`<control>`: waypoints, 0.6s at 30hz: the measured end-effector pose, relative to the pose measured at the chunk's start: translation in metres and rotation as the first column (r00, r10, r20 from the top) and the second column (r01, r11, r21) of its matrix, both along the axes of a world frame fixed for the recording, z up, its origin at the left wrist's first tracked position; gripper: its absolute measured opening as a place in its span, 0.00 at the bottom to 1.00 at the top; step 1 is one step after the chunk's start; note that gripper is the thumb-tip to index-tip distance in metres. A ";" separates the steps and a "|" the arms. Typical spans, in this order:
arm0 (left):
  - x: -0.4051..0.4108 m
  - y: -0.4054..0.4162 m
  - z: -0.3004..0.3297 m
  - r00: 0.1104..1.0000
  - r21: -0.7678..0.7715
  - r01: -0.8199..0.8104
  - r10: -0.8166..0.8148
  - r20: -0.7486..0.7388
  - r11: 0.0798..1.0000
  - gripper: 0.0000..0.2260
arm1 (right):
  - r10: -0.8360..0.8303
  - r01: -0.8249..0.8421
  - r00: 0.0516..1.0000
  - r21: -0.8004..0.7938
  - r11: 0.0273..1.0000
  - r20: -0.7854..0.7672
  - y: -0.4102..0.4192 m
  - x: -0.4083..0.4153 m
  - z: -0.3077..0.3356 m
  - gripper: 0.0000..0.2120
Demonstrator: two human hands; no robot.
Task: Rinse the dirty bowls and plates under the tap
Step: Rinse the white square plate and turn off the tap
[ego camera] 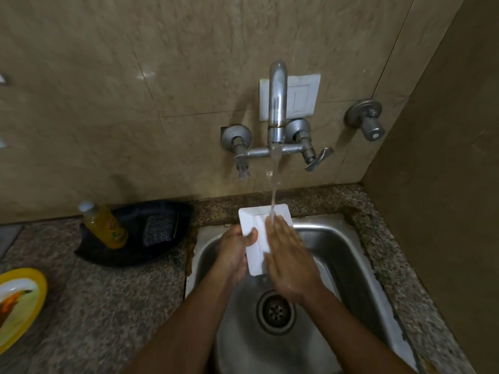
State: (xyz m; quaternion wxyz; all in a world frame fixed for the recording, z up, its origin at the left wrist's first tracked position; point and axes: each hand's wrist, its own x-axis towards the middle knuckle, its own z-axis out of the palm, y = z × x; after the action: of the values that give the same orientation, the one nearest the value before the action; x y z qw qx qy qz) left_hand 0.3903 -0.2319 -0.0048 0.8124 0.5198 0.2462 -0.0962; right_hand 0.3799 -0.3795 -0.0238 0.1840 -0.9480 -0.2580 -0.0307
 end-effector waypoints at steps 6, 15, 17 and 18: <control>0.012 0.008 0.000 0.998 -0.002 -0.067 0.067 0.004 0.998 0.11 | 0.163 -0.163 0.986 -0.023 0.986 0.024 -0.012 0.000 0.002 0.31; 0.018 0.007 0.003 0.997 -0.022 -0.071 0.071 -0.016 0.997 0.09 | 0.070 -0.070 0.997 0.000 0.998 0.043 -0.027 0.006 -0.001 0.29; 0.015 0.000 0.003 0.999 -0.053 -0.038 0.037 -0.025 0.998 0.08 | -0.150 0.180 0.982 0.322 0.930 -0.115 -0.023 0.014 0.000 0.27; 0.013 -0.001 0.002 1.000 -0.064 -0.009 0.007 -0.023 0.998 0.09 | -0.185 0.326 0.935 0.534 0.780 -0.302 -0.020 0.016 0.004 0.26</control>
State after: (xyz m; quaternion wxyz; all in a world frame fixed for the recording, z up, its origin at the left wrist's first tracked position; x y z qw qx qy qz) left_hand 0.4030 -0.2330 -0.0026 0.8262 0.4912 0.2543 -0.1067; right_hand 0.3955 -0.3998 -0.0197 0.4847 -0.8707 -0.0814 -0.0206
